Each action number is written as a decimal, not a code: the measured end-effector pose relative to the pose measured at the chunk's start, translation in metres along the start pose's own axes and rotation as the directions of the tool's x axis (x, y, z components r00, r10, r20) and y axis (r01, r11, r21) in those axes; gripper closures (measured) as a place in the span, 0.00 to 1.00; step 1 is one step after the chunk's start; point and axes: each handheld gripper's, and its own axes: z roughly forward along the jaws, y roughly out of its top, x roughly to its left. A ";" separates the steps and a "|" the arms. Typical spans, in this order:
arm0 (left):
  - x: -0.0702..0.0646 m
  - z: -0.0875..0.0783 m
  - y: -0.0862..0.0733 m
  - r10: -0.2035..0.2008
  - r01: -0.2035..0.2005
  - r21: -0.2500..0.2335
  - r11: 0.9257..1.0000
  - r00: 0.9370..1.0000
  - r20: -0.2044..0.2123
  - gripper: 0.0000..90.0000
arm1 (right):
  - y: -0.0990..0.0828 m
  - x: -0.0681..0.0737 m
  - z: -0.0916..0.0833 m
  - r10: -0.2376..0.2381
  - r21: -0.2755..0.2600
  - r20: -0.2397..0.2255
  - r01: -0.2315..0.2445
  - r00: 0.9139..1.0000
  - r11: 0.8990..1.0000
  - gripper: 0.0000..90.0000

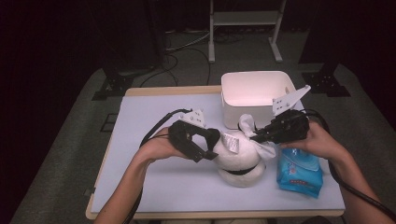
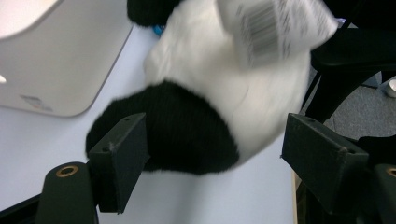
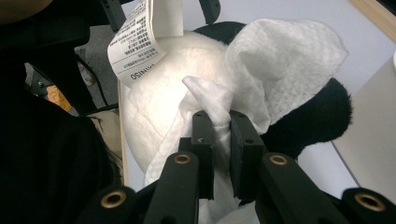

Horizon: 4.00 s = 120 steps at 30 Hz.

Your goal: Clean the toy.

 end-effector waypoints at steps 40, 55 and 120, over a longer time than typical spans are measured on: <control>0.010 0.044 -0.016 -0.047 0.060 -0.092 0.994 0.989 0.143 0.36 | -0.022 0.000 -0.018 0.039 -0.058 0.000 -0.039 0.999 0.998 0.90; 0.006 0.009 -0.014 -0.026 0.031 -0.062 0.998 0.997 0.079 0.36 | -0.009 0.000 0.001 0.021 -0.063 -0.041 -0.023 0.999 0.998 0.90; -0.002 0.021 -0.024 0.028 -0.014 -0.097 0.995 0.989 0.143 0.46 | -0.013 -0.021 -0.008 0.078 -0.045 0.054 -0.075 0.996 0.996 0.90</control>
